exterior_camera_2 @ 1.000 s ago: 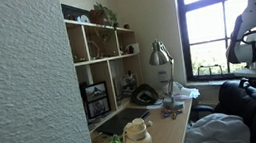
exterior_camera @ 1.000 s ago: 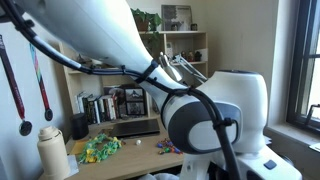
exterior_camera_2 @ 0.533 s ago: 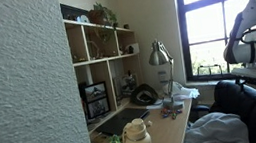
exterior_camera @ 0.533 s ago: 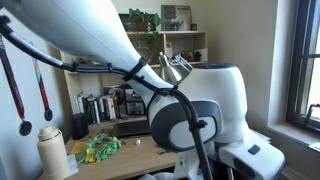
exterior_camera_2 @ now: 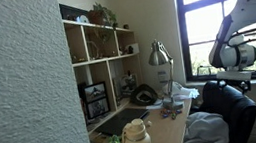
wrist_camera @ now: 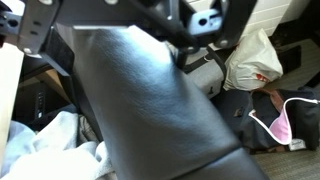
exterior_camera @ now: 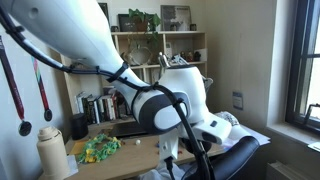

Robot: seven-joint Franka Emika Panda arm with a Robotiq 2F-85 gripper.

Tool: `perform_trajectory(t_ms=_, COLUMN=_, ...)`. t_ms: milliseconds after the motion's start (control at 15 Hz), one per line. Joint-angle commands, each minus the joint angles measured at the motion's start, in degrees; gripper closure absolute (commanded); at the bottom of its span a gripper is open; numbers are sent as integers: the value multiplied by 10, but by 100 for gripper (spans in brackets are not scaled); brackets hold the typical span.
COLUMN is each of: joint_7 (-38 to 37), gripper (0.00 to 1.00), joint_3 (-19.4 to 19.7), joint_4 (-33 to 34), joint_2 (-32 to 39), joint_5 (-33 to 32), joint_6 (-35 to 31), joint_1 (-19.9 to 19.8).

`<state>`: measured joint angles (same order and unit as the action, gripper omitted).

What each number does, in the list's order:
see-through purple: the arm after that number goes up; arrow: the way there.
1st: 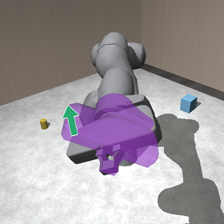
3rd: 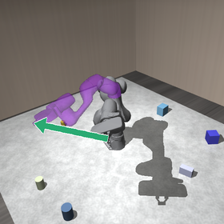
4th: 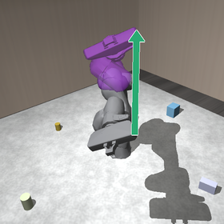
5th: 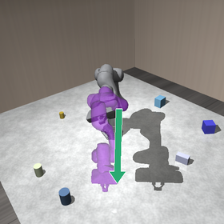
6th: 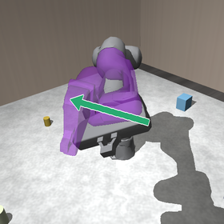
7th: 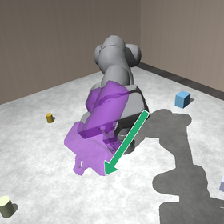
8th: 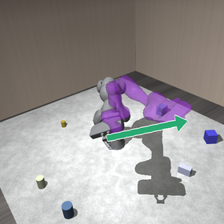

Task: Push the chair into the desk

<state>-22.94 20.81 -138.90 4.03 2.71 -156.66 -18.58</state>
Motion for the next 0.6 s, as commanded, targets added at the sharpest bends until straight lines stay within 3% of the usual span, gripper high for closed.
perform_trajectory(t_ms=0, joint_7=10, gripper=0, joint_3=-54, joint_4=-3, joint_2=-16, joint_5=33, joint_6=0, joint_1=47)
perform_trajectory(t_ms=533, joint_7=21, gripper=0, joint_3=-124, joint_4=33, joint_2=-1, joint_5=55, joint_6=47, joint_1=100)
